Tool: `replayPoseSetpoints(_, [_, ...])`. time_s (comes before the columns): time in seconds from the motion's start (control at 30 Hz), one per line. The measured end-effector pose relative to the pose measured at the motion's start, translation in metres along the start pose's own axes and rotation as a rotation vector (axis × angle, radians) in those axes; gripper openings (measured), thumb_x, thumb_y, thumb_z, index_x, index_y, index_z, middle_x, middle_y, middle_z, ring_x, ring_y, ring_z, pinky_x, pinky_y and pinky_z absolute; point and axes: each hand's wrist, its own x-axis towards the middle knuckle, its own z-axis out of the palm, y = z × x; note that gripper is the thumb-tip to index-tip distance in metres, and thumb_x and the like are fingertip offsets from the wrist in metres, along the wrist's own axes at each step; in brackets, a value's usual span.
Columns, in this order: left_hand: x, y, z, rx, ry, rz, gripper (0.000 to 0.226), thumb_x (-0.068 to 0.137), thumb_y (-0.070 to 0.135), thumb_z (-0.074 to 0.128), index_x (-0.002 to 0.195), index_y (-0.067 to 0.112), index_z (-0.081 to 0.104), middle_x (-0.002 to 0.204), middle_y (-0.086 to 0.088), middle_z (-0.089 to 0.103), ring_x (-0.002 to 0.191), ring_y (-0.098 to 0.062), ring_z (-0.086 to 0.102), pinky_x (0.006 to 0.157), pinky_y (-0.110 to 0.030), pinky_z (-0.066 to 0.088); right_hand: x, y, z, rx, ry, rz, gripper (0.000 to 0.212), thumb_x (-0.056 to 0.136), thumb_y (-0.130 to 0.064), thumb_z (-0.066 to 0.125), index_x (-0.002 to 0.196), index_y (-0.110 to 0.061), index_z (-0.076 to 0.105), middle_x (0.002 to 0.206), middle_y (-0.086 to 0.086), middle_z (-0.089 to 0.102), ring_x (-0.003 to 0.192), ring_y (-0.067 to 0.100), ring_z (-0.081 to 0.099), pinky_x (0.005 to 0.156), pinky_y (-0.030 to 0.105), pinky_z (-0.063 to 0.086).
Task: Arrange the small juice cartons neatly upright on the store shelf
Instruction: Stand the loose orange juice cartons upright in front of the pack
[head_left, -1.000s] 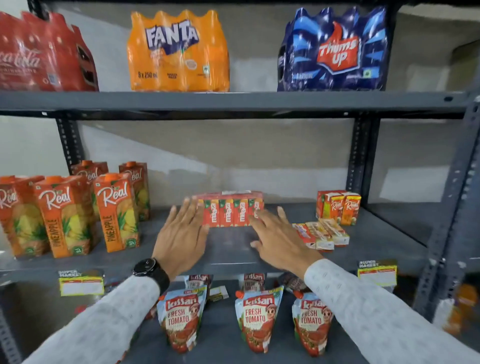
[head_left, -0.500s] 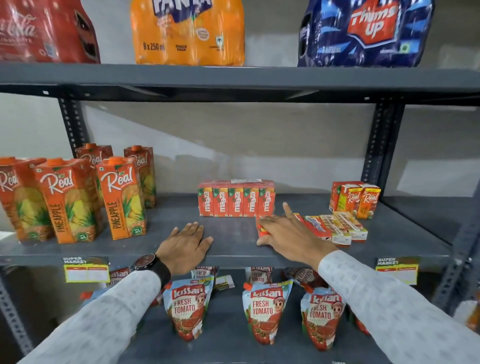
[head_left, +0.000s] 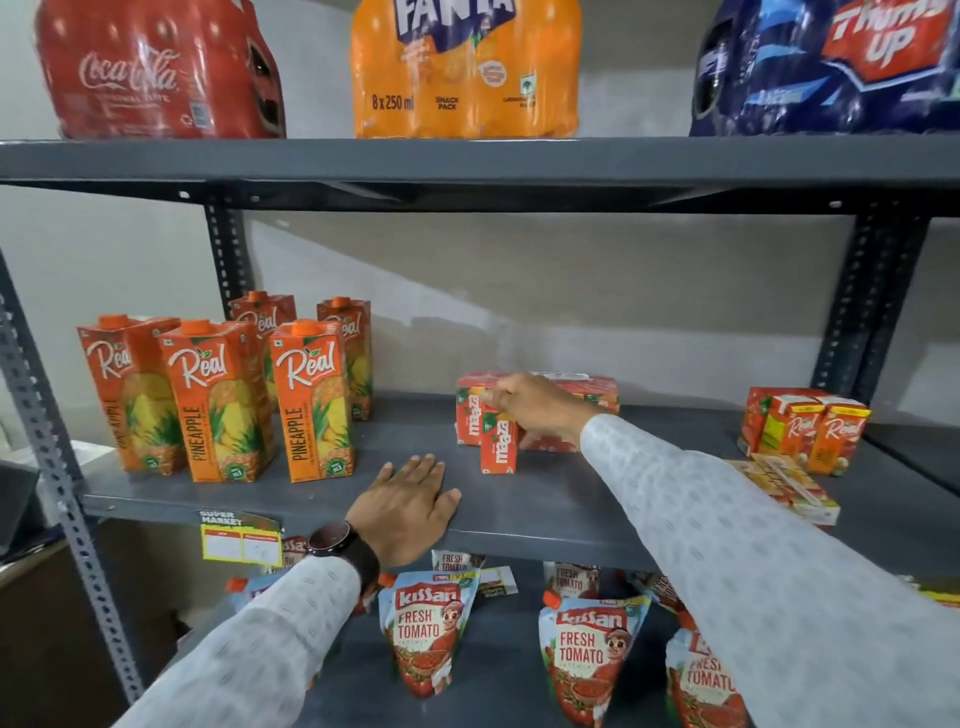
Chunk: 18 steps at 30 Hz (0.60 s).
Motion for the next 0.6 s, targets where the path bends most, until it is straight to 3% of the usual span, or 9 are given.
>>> replayPoseSetpoints(0.07, [0.0,-0.001,0.003,-0.001,0.013,0.002,0.076,0.101,0.058,0.01,0.161,0.013,0.018,0.171,-0.006,0.016,0.158,-0.019,0.011,0.127,-0.046,0.007,0.004,-0.002,0.004,-0.064,0.039,-0.029,0.047,0.105,-0.051,0.047,0.104,-0.008,0.067,0.095,0.012,0.074,0.074,0.03,0.076,0.073,0.048,0.063])
replayPoseSetpoints(0.13, [0.001,-0.002,0.005,0.002,0.029,0.0,0.077,0.1,0.058,0.01,0.161,0.014,0.02,0.171,-0.006,0.017,0.158,-0.019,0.012,0.127,-0.046,0.007,0.005,-0.003,0.004,-0.214,0.102,-0.057,0.051,0.104,-0.056,0.045,0.082,-0.014,0.065,0.076,0.004,0.069,0.065,0.027,0.072,0.067,0.036,0.054])
replayPoseSetpoints(0.2, [0.001,-0.002,0.005,0.007,0.038,-0.004,0.076,0.1,0.058,0.011,0.161,0.014,0.02,0.171,-0.005,0.018,0.158,-0.019,0.013,0.127,-0.046,0.008,0.005,-0.004,0.003,-0.301,0.16,-0.032,0.06,0.095,-0.068,0.052,0.07,-0.015,0.065,0.059,0.0,0.064,0.05,0.021,0.068,0.058,0.03,0.048])
replayPoseSetpoints(0.27, [0.001,-0.001,0.006,0.009,0.037,-0.005,0.076,0.1,0.058,0.011,0.161,0.014,0.02,0.171,-0.005,0.018,0.158,-0.019,0.013,0.127,-0.046,0.008,0.008,-0.007,0.003,-0.307,0.207,-0.013,0.066,0.085,-0.071,0.064,0.072,-0.007,0.071,0.054,0.0,0.064,0.045,0.016,0.064,0.055,0.028,0.047])
replayPoseSetpoints(0.37, [0.0,0.0,0.006,0.017,0.052,-0.006,0.075,0.101,0.057,0.011,0.161,0.014,0.021,0.17,-0.006,0.019,0.157,-0.019,0.014,0.127,-0.046,0.009,0.014,-0.015,0.004,-0.266,0.199,-0.002,0.046,0.08,-0.058,0.077,0.083,-0.012,0.079,0.081,0.003,0.075,0.074,0.018,0.07,0.064,0.03,0.05])
replayPoseSetpoints(0.43, [0.0,0.0,0.006,0.018,0.053,-0.008,0.075,0.1,0.057,0.011,0.161,0.014,0.021,0.17,-0.006,0.019,0.158,-0.019,0.013,0.127,-0.045,0.008,0.016,-0.02,0.005,-0.239,0.159,-0.015,0.029,0.082,-0.044,0.075,0.096,-0.019,0.083,0.103,0.002,0.077,0.089,0.02,0.069,0.071,0.03,0.05])
replayPoseSetpoints(0.5, [0.0,0.0,0.006,0.018,0.053,-0.009,0.075,0.1,0.057,0.011,0.161,0.014,0.021,0.171,-0.006,0.019,0.158,-0.019,0.013,0.127,-0.044,0.008,0.016,-0.024,0.004,-0.185,0.102,-0.039,0.027,0.084,-0.032,0.072,0.107,-0.023,0.082,0.118,-0.002,0.074,0.098,0.019,0.066,0.075,0.027,0.047])
replayPoseSetpoints(0.6, [-0.001,0.001,0.004,0.02,0.056,-0.008,0.073,0.102,0.056,0.012,0.161,0.014,0.02,0.171,-0.006,0.019,0.158,-0.019,0.013,0.127,-0.044,0.007,0.017,-0.025,0.002,-0.157,0.085,-0.048,0.03,0.083,-0.038,0.077,0.106,-0.021,0.081,0.114,-0.008,0.073,0.095,0.014,0.064,0.068,0.024,0.044])
